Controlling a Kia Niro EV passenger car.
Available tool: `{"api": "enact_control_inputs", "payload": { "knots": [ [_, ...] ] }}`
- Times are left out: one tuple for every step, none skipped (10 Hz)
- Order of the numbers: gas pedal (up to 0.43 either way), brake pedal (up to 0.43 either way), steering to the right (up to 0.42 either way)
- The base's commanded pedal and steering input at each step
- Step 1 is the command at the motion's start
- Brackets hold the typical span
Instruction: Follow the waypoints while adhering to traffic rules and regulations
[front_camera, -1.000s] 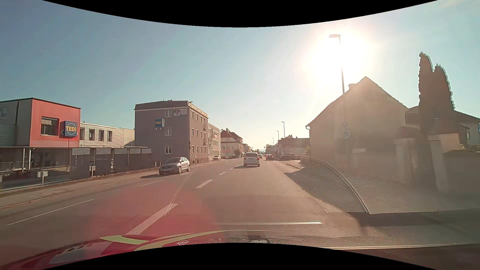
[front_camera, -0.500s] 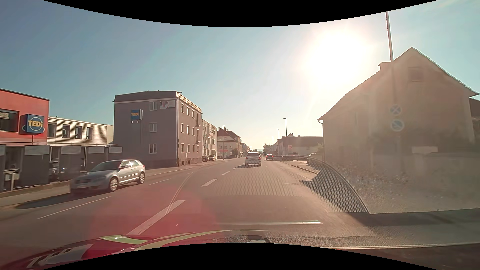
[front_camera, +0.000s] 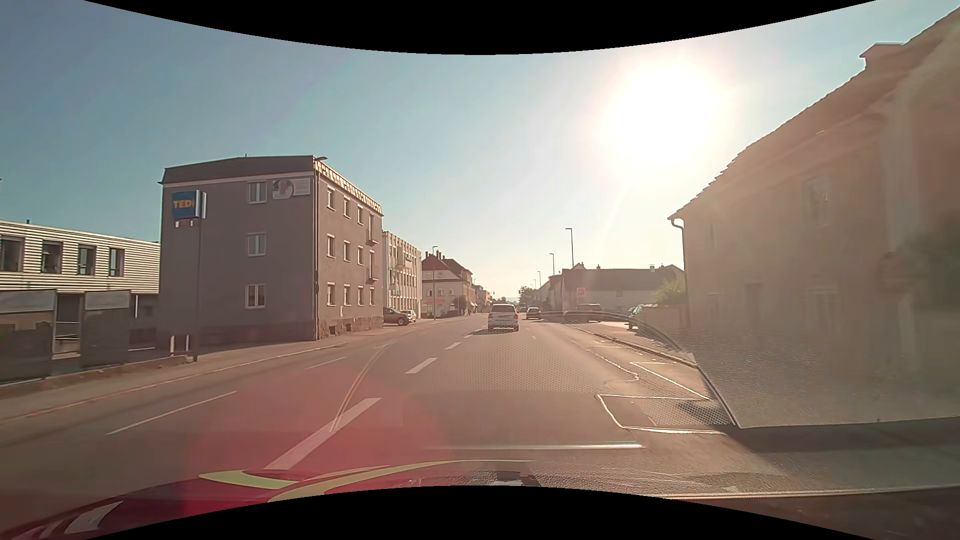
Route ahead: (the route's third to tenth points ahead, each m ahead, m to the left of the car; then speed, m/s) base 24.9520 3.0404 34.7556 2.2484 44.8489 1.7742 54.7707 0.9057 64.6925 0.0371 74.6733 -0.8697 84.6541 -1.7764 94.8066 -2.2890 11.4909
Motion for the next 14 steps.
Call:
{"api": "enact_control_inputs", "payload": {
  "knots": [
    [0.11, 0.0, 0.015],
    [0.11, 0.0, 0.015],
    [0.11, 0.0, 0.015],
    [0.11, 0.0, 0.015],
    [0.11, 0.0, 0.014],
    [0.11, 0.0, 0.014],
    [0.11, 0.0, 0.014],
    [0.11, 0.0, 0.014],
    [0.11, 0.0, 0.013],
    [0.11, 0.0, 0.012],
    [0.11, 0.0, 0.008],
    [0.11, 0.0, 0.005],
    [0.11, 0.0, 0.004],
    [0.11, 0.0, 0.002]
  ]
}}
